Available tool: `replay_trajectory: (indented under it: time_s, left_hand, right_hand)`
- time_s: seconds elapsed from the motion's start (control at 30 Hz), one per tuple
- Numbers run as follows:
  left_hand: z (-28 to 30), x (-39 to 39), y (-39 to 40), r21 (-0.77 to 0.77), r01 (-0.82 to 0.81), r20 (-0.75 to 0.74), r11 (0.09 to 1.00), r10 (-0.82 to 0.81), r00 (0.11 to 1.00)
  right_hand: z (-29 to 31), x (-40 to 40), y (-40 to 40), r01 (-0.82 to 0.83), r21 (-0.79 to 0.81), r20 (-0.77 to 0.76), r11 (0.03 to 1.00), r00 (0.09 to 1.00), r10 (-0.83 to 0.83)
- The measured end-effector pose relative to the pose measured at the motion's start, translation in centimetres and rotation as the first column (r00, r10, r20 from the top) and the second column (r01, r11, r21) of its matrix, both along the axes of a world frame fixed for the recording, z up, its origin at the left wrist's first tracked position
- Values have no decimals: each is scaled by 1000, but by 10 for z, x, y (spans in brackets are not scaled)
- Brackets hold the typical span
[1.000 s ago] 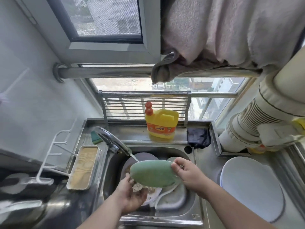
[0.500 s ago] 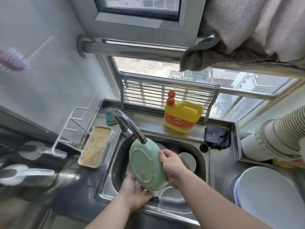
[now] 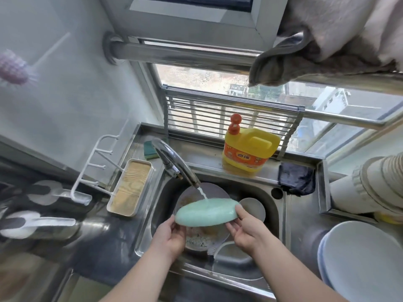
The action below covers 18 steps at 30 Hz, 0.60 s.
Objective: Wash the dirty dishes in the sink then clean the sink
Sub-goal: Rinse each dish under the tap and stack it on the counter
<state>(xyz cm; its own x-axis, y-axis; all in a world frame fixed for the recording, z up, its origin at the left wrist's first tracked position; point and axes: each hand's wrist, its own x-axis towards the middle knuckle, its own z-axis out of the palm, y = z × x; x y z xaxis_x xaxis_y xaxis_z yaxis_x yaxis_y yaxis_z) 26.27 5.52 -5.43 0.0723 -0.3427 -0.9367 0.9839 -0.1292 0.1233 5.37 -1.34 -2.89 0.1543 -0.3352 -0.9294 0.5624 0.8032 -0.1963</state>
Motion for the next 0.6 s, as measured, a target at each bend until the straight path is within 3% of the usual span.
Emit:
replay_trajectory:
  time_s: [0.1, 0.23, 0.4, 0.6]
  left_hand:
    - [13, -9, -23, -55, -10, 3, 998, 10, 1000]
    - [21, -29, -50, -123, 117, 33, 985, -114, 993]
    - [24, -50, -54, -99, 344, 106, 934, -334, 937]
    - [25, -45, -32, -68, 417, 148, 906, -404, 903]
  right_hand:
    - [-2, -7, -3, 135, 19, 8, 991, 991, -136]
    - [-6, -28, -4, 207, 47, -46, 977, 978, -205]
    - [-14, -52, 5, 169, 78, -85, 982, 983, -163]
    - [-17, -44, 5, 134, 116, -115, 984, 986, -121]
